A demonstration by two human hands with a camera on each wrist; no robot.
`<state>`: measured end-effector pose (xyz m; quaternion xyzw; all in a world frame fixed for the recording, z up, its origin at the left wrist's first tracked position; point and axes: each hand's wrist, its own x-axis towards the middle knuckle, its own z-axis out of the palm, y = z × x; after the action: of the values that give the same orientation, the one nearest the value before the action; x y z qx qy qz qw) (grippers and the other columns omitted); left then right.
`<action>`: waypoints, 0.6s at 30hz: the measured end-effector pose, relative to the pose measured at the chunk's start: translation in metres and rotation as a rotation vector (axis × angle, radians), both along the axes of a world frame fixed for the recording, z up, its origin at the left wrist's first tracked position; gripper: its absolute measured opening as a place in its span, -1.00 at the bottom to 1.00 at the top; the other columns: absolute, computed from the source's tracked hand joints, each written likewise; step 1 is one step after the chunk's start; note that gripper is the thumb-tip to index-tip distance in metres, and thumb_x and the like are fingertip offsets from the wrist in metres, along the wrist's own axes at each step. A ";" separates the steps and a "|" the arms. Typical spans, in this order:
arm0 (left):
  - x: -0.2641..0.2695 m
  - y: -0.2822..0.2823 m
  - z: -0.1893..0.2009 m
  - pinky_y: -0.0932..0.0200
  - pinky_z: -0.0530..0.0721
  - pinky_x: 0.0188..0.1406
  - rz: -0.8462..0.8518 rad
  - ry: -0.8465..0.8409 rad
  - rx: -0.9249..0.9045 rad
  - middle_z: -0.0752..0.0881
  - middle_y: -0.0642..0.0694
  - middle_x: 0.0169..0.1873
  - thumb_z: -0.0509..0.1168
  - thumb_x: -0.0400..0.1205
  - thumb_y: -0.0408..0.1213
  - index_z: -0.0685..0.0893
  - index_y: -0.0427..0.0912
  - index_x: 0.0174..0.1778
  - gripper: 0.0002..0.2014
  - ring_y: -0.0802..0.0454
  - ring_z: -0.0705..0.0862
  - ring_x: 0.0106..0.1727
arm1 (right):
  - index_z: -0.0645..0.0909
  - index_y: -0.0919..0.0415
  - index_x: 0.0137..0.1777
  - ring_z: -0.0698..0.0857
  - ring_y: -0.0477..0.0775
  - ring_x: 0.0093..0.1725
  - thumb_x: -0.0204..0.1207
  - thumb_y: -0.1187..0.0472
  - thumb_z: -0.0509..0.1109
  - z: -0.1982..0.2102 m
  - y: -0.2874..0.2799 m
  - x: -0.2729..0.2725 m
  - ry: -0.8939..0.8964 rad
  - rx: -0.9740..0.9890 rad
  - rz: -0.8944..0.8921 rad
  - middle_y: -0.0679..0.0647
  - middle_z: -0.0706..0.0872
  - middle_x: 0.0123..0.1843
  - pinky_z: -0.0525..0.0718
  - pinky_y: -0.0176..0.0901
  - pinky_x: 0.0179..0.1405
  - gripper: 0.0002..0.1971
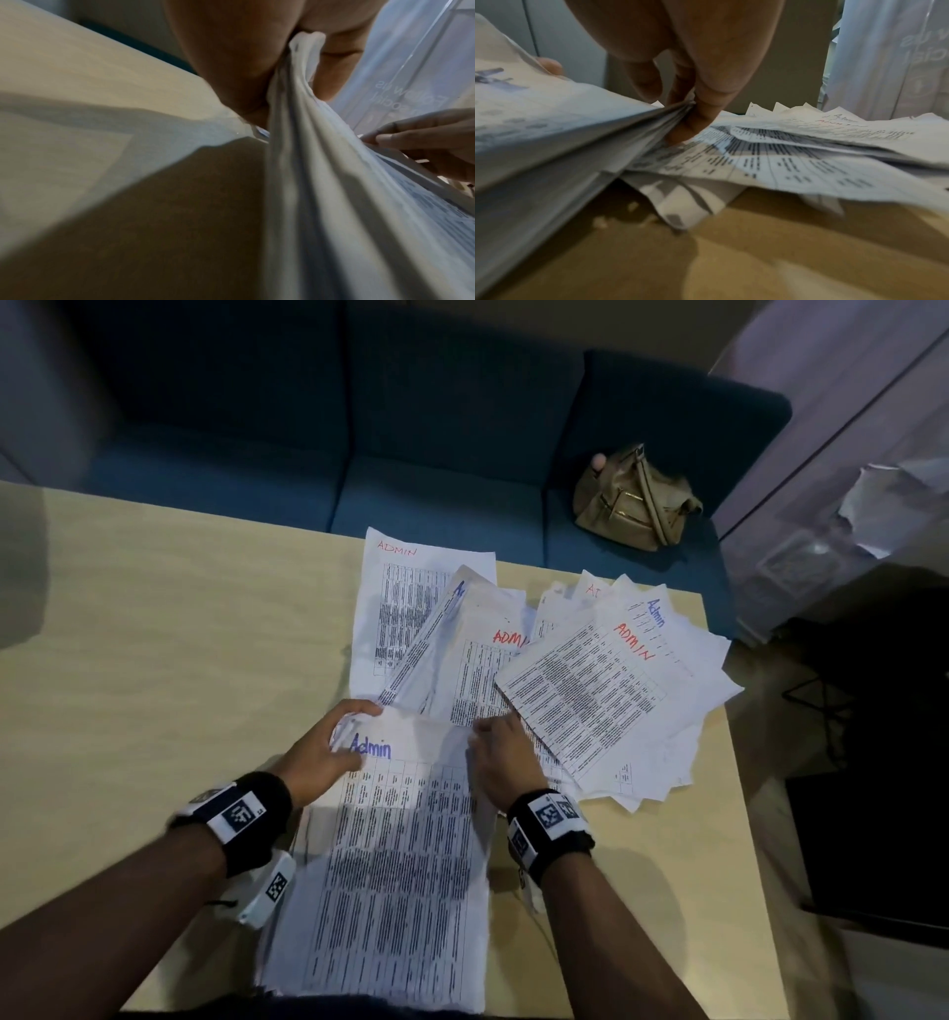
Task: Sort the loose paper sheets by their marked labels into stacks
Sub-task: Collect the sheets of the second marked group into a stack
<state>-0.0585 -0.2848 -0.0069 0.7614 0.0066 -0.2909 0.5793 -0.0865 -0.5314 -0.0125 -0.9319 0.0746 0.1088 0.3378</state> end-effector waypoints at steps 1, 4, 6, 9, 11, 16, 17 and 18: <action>-0.001 0.001 -0.003 0.17 0.59 0.10 0.030 0.012 -0.001 0.51 0.10 0.41 0.27 0.53 -0.66 0.58 0.17 0.19 -0.43 -0.09 0.61 0.28 | 0.62 0.26 0.24 0.55 0.13 0.22 0.64 0.12 0.23 -0.002 -0.003 0.000 -0.035 -0.040 -0.002 0.14 0.55 0.26 0.53 0.01 0.31 -0.70; -0.005 0.008 -0.012 0.22 0.65 0.05 0.031 0.031 0.017 0.54 0.00 0.36 0.33 0.56 -0.59 0.49 0.29 0.31 -0.36 0.03 0.67 0.14 | 0.66 0.01 0.17 0.50 0.08 0.35 0.57 -0.04 0.28 -0.006 -0.030 0.005 -0.127 -0.242 -0.299 0.03 0.52 0.38 0.44 0.08 0.41 -0.73; -0.009 0.016 -0.020 0.04 0.62 0.24 -0.003 0.027 0.068 0.57 0.06 0.38 0.38 0.57 -0.45 0.40 0.33 0.42 -0.35 0.02 0.64 0.26 | 0.54 0.01 0.32 0.42 0.22 0.45 0.50 -0.08 0.39 -0.009 -0.059 0.003 -0.037 -0.285 -0.647 0.13 0.42 0.49 0.42 0.24 0.44 -0.58; -0.016 0.026 -0.032 -0.12 0.57 0.33 -0.003 0.051 0.166 0.70 0.06 0.25 0.41 0.54 -0.12 0.44 0.16 0.44 -0.46 -0.02 0.66 0.28 | 0.26 0.20 0.53 0.28 0.36 0.51 0.35 -0.08 0.56 -0.012 -0.094 -0.006 0.211 -0.199 -0.921 0.29 0.27 0.54 0.34 0.35 0.44 -0.16; -0.016 0.025 -0.033 -0.11 0.60 0.29 -0.002 0.056 0.174 0.75 0.06 0.16 0.40 0.48 0.00 0.54 0.15 0.36 -0.51 0.00 0.70 0.21 | 0.10 0.26 0.59 0.29 0.41 0.50 0.28 0.02 0.64 -0.013 -0.109 -0.009 0.242 -0.141 -0.967 0.34 0.25 0.54 0.40 0.34 0.42 0.01; -0.015 0.024 -0.032 -0.07 0.61 0.25 -0.012 0.045 0.190 0.77 0.03 0.13 0.41 0.58 -0.12 0.58 0.12 0.30 -0.64 0.01 0.72 0.16 | -0.06 0.09 0.64 0.64 0.40 0.27 0.38 0.31 0.56 -0.012 -0.133 -0.022 0.275 0.118 -1.061 0.43 0.46 0.46 0.67 0.20 0.20 0.00; -0.016 0.023 -0.032 -0.04 0.61 0.23 -0.013 0.039 0.190 0.77 0.04 0.13 0.40 0.59 -0.15 0.57 0.09 0.31 -0.64 0.01 0.72 0.16 | 0.04 0.14 0.64 0.63 0.41 0.27 0.43 0.31 0.51 -0.011 -0.136 -0.027 0.266 0.098 -1.048 0.43 0.47 0.46 0.66 0.18 0.23 -0.12; -0.016 0.023 -0.032 -0.02 0.60 0.22 -0.013 0.039 0.192 0.77 0.04 0.13 0.40 0.60 -0.17 0.57 0.08 0.32 -0.63 0.01 0.72 0.16 | 0.16 0.21 0.62 0.60 0.41 0.31 0.48 0.28 0.47 -0.010 -0.139 -0.033 0.258 0.053 -1.028 0.41 0.47 0.47 0.62 0.14 0.28 -0.24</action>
<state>-0.0743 -0.2617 -0.0393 0.8075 0.0408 -0.3074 0.5018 -0.1193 -0.6708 -0.0228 -0.7453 0.5599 0.0447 0.3592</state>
